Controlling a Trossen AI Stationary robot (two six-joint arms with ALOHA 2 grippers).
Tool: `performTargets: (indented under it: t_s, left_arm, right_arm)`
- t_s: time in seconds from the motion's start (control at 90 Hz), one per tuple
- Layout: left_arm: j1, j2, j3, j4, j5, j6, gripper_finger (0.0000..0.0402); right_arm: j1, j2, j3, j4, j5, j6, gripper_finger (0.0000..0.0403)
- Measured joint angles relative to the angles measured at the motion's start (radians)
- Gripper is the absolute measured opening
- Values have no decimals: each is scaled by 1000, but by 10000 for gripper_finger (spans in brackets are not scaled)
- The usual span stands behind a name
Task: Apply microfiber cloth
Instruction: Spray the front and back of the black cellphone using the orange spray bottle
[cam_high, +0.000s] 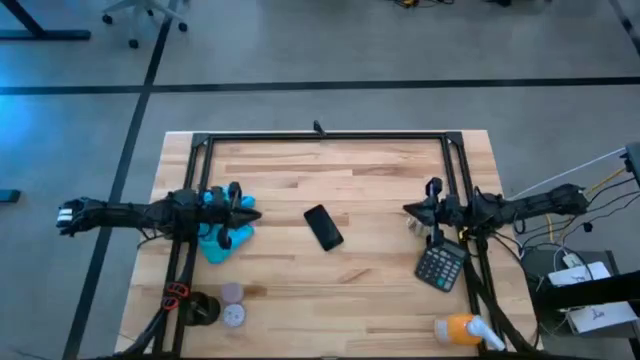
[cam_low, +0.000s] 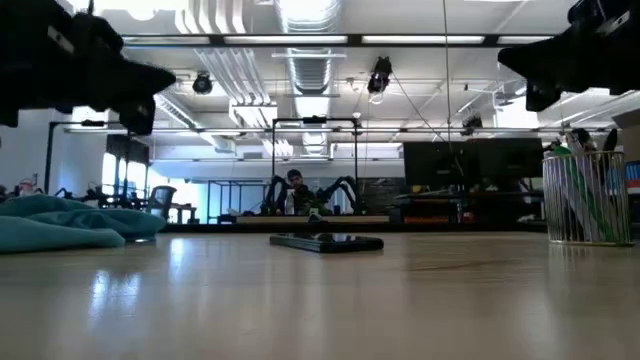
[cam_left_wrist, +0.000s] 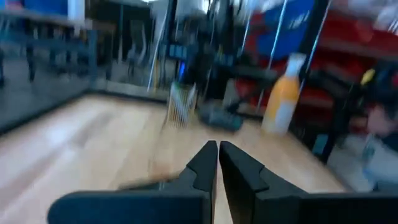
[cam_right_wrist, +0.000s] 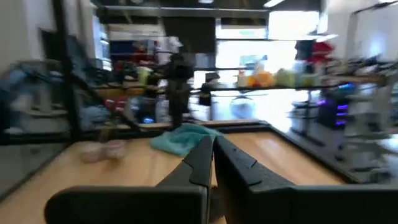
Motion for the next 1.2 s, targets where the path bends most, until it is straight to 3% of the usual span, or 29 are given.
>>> performTargets:
  t_s: [0.089, 0.2, 0.367, 0.467, 0.6, 0.811, 1.033, 1.2]
  left_arm:
    - [0, 22, 6, 46, 106, 12, 7]
    - [2, 41, 56, 26, 79, -17, 7]
    - [0, 64, 173, -195, 99, -14, 7]
    - [0, 103, 240, -318, 98, -1, 8]
    - [-1, 171, 256, -336, 98, 2, 28]
    - [-1, 304, 235, -243, 73, 10, 111]
    - [-10, 498, 227, -14, 44, 81, 191]
    - [-63, 685, 231, 189, 42, 168, 216]
  right_arm:
    - [32, 100, 0, 70, -22, 40, 0]
    - [71, 254, 0, 226, -15, 36, 0]
    - [101, 465, 2, 447, -14, 25, 0]
    - [119, 571, 36, 453, -14, 58, 0]
    - [140, 704, 107, 452, -14, 93, 0]
    - [136, 873, 198, 446, -6, 92, 0]
    - [136, 998, 267, 447, 124, 70, 0]
    - [136, 1109, 337, 418, 241, 30, 0]
